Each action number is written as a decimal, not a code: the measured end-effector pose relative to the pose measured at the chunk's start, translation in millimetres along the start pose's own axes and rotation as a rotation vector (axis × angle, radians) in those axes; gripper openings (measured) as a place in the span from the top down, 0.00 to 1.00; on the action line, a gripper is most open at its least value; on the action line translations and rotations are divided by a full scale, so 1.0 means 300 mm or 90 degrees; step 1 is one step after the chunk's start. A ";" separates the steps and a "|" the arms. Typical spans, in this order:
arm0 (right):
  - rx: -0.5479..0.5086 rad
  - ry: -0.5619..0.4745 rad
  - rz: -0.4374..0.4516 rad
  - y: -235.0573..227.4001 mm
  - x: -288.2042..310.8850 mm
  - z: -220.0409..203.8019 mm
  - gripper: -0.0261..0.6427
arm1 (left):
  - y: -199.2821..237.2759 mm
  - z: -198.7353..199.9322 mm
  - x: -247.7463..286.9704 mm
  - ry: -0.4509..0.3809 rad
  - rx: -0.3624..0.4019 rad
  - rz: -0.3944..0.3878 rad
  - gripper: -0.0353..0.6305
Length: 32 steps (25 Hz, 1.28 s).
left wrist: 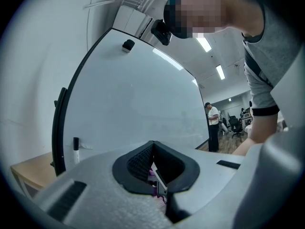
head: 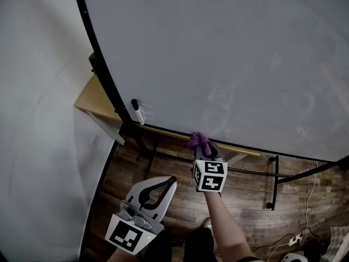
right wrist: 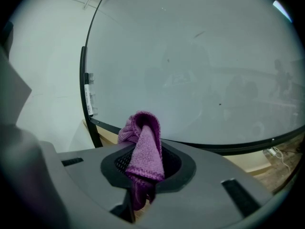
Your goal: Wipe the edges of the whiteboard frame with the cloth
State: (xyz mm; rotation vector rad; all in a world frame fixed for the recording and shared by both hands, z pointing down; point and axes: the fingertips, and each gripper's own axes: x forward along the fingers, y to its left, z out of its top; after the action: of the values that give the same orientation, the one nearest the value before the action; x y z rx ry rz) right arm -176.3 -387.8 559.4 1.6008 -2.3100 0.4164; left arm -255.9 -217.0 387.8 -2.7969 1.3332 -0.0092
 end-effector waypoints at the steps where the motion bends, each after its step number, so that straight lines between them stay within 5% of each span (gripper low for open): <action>1: 0.000 0.001 -0.002 -0.019 -0.009 -0.002 0.87 | -0.013 0.000 0.011 0.001 -0.001 -0.002 0.92; 32: 0.023 0.002 -0.102 -0.593 -0.285 -0.065 0.87 | -0.369 0.037 0.300 -0.020 -0.015 -0.057 0.92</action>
State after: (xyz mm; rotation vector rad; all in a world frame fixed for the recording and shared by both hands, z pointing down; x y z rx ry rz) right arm 20.9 -367.1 554.7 1.7851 -2.1627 0.4254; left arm -113.1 -216.8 380.1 -2.8625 1.2078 0.0475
